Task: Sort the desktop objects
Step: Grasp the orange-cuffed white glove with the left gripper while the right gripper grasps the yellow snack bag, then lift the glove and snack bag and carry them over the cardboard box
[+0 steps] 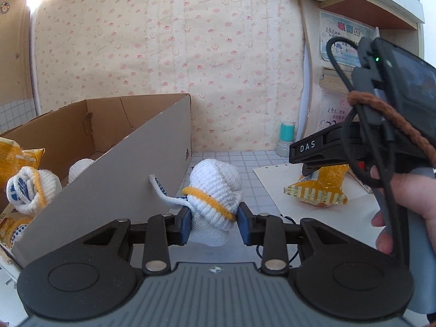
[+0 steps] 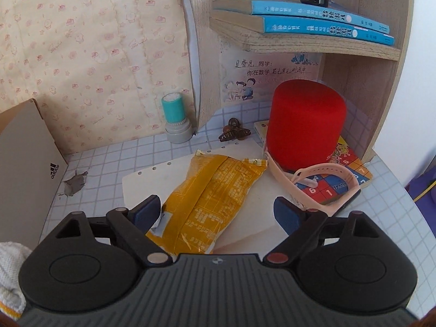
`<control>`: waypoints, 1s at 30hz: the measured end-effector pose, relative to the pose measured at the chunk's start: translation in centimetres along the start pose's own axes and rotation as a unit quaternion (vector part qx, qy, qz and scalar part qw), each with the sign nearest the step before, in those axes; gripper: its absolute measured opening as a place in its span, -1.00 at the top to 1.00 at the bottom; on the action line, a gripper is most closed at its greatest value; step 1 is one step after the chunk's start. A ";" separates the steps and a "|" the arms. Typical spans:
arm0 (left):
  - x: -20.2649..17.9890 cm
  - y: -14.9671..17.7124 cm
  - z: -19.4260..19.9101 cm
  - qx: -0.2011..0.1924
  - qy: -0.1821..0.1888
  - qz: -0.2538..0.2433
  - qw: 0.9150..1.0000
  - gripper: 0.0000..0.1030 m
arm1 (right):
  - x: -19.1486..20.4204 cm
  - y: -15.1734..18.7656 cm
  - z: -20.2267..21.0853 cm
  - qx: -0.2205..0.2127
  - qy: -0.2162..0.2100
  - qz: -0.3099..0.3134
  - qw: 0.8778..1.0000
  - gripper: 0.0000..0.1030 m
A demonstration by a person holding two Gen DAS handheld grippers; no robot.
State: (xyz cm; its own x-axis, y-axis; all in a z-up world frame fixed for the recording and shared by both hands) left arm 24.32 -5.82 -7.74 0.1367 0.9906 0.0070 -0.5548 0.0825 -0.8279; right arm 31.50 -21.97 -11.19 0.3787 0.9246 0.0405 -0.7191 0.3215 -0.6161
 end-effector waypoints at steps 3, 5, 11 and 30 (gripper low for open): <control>0.7 0.0 0.2 0.000 0.006 0.009 1.000 0.30 | 0.6 -0.2 -1.1 0.006 0.010 0.008 1.000 -0.70; 1.0 0.0 0.3 0.000 0.006 0.011 1.000 0.30 | 1.1 0.0 -1.6 0.014 0.004 0.022 1.000 -0.46; 1.0 0.2 0.3 0.000 0.011 0.011 1.000 0.30 | 1.6 1.6 0.2 -0.004 -0.038 0.074 0.997 0.06; -0.7 0.1 3.4 -0.014 0.000 0.008 1.000 0.30 | -2.5 8.7 12.7 -0.098 -0.060 0.152 0.982 0.11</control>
Point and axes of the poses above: each gripper's, at about its wrist camera, not at the fingertips, and z roughly against the way its jaws point, x to its left, y to its underside, the point moved 7 cm from there along -z, roughly the way its jaws point, and after that the axes turned 8 degrees about x, right-handed, at the moved point
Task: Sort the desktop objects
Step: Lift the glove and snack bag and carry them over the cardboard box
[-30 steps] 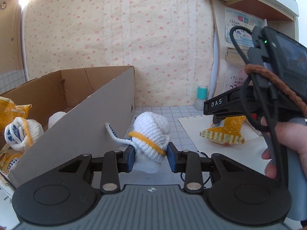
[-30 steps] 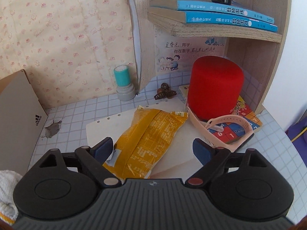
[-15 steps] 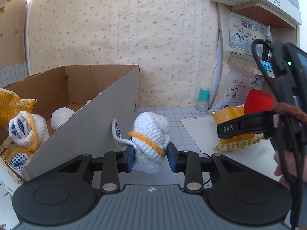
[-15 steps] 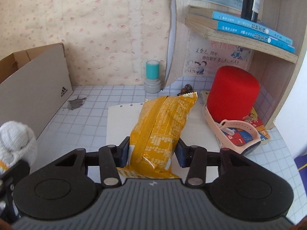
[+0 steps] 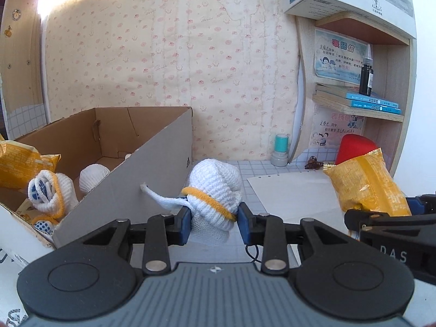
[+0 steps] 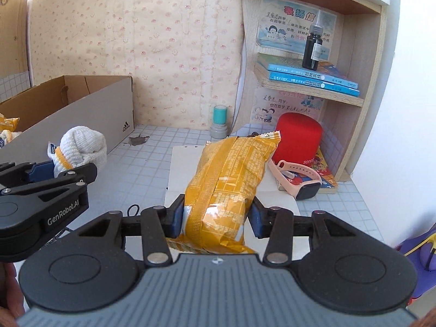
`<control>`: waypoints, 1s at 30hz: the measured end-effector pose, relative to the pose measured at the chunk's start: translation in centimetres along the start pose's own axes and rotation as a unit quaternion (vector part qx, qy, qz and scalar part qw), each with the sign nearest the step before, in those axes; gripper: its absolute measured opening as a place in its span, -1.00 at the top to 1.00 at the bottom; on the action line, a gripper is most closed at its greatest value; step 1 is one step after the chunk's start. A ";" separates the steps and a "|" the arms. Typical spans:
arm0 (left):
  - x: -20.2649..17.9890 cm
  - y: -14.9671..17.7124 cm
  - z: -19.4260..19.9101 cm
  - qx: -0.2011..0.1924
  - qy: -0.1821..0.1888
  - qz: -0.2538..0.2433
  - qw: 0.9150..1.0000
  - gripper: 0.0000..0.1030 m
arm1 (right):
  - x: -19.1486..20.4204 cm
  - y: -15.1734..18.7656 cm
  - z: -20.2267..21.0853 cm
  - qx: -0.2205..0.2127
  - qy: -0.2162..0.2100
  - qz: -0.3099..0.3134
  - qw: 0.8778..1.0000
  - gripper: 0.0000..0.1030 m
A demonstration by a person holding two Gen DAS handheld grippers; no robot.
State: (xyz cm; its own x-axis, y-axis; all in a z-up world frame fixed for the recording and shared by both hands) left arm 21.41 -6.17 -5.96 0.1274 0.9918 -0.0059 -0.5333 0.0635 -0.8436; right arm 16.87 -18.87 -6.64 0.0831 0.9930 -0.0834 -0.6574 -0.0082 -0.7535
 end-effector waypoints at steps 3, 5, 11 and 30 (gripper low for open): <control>-0.3 -0.2 1.2 -0.006 0.001 0.002 1.000 0.30 | 0.0 0.5 1.4 -0.008 -0.009 -0.001 1.000 0.11; -0.5 -0.3 2.0 -0.013 -0.002 0.001 1.000 0.30 | 0.0 0.9 2.2 -0.013 -0.009 -0.002 1.000 0.11; -0.4 -0.6 4.1 -0.027 -0.009 0.001 1.000 0.30 | 0.2 1.6 4.4 -0.027 -0.018 -0.003 0.999 0.11; 2.9 -2.3 10.5 -0.082 -0.036 0.016 0.996 0.30 | 3.9 0.1 9.8 -0.081 -0.051 0.023 0.995 0.10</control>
Point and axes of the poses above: each gripper's, at about its wrist camera, not at the fingertips, and z roughly against the way its jaws point, x to its left, y to its underside, the point moved 7 cm from there along -z, roughly the way its jaws point, and after that the axes turned 8 degrees about x, right-handed, at the moved point
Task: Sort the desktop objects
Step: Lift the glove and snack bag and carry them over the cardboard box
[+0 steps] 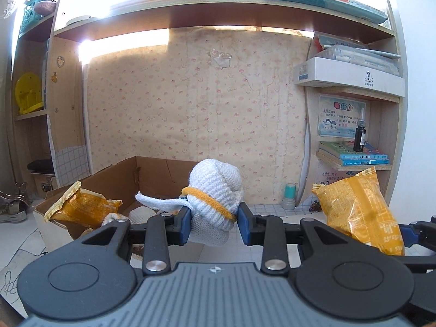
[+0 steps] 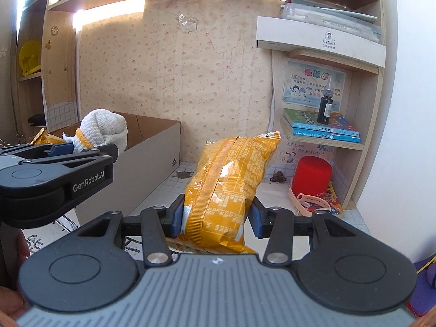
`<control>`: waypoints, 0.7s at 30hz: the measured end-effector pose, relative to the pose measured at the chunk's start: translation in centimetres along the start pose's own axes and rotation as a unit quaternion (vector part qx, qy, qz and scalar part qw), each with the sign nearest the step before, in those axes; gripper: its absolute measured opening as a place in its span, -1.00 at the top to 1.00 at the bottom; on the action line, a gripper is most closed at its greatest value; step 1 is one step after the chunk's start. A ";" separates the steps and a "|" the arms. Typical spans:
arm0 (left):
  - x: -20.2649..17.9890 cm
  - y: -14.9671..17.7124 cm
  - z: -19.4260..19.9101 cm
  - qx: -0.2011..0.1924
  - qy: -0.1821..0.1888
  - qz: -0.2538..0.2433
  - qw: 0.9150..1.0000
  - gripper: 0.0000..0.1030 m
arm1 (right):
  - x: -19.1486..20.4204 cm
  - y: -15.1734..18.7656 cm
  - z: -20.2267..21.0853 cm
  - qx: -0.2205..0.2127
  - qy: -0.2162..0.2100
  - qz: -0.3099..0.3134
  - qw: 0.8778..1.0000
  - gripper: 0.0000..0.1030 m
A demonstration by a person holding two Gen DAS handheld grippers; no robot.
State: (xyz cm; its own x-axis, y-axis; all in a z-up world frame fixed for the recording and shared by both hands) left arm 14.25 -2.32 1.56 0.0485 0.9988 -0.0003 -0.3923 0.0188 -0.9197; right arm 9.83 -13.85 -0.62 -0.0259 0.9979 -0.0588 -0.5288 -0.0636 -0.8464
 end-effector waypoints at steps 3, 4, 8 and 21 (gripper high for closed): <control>0.8 -0.3 0.5 -0.002 -0.005 0.004 1.000 0.30 | 0.7 -0.5 0.2 -0.005 -0.005 0.005 1.000 0.10; 1.0 -0.4 0.6 -0.003 -0.006 0.005 1.000 0.30 | 0.9 -0.6 0.2 -0.006 -0.007 0.007 1.000 0.10; 2.2 -0.8 1.1 -0.008 -0.020 0.011 1.000 0.30 | 2.4 -1.3 0.2 -0.010 -0.020 0.016 1.000 0.10; 7.2 -1.4 1.2 -0.011 -0.058 0.034 0.998 0.29 | 7.4 -3.3 -0.7 -0.016 -0.056 0.046 0.997 0.10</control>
Point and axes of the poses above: each gripper's, at about its wrist camera, not at the fingertips, and z roughly against the way its jaws point, x to its left, y to its underside, the point moved 7 cm from there along -z, roughly the way its jaws point, and after that the axes turned 8 degrees about x, right-handed, at the moved point
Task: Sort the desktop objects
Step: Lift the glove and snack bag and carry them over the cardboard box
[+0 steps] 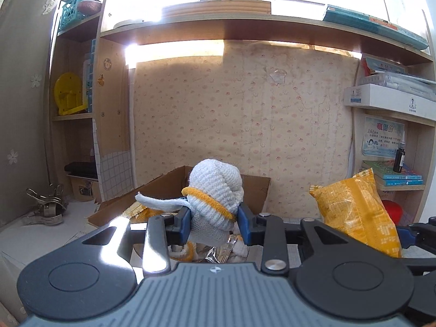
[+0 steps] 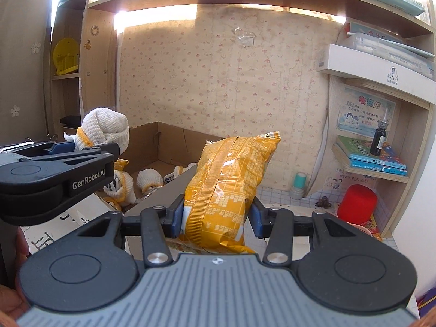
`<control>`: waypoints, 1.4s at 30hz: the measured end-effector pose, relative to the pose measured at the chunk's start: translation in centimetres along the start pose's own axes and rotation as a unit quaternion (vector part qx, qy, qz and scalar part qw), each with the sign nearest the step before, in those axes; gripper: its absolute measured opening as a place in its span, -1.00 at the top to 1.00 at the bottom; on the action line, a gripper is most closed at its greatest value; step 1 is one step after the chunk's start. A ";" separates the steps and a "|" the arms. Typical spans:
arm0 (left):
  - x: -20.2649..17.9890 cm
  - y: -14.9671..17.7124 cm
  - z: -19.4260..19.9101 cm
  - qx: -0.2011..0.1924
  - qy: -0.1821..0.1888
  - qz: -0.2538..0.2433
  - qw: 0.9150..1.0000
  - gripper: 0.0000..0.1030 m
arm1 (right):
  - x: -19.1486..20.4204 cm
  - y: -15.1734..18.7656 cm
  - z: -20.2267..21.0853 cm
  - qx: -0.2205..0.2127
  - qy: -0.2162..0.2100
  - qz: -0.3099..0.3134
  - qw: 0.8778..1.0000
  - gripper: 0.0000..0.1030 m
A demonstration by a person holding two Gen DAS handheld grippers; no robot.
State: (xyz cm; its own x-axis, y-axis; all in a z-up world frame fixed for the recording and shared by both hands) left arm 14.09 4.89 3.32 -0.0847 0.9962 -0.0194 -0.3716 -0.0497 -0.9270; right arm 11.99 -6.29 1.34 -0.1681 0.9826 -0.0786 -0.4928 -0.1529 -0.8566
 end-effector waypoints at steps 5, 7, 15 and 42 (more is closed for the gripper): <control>1.9 -0.1 -0.6 0.004 -0.012 0.012 1.000 0.29 | 1.8 -0.8 -0.8 0.001 -0.013 0.011 1.000 0.10; 2.6 -0.1 -0.8 0.005 -0.018 0.016 1.000 0.29 | 2.4 -1.0 -1.2 0.002 -0.017 0.014 1.000 0.10; 5.6 0.2 -1.9 0.014 -0.037 0.032 0.999 0.29 | 4.9 -1.7 -2.8 0.008 -0.032 0.026 0.999 0.10; 9.9 -2.8 -5.9 -0.014 -0.039 0.036 0.999 0.28 | 7.6 -5.4 -9.5 0.017 -0.046 0.035 0.998 0.10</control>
State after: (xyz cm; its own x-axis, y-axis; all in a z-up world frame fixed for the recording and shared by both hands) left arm 19.72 15.30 3.51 -0.1817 0.9816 -0.0579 -0.3362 -0.1174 -0.9344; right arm 21.48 3.03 0.54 -0.2796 0.9559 -0.0901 -0.5056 -0.2263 -0.8326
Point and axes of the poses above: each gripper's, at about its wrist camera, not at the fingertips, and z roughly against the way its jaws point, x to its left, y to its underside, the point moved 7 cm from there along -z, roughly the way its jaws point, and after that the axes turned 8 degrees about x, right-handed, at the moved point
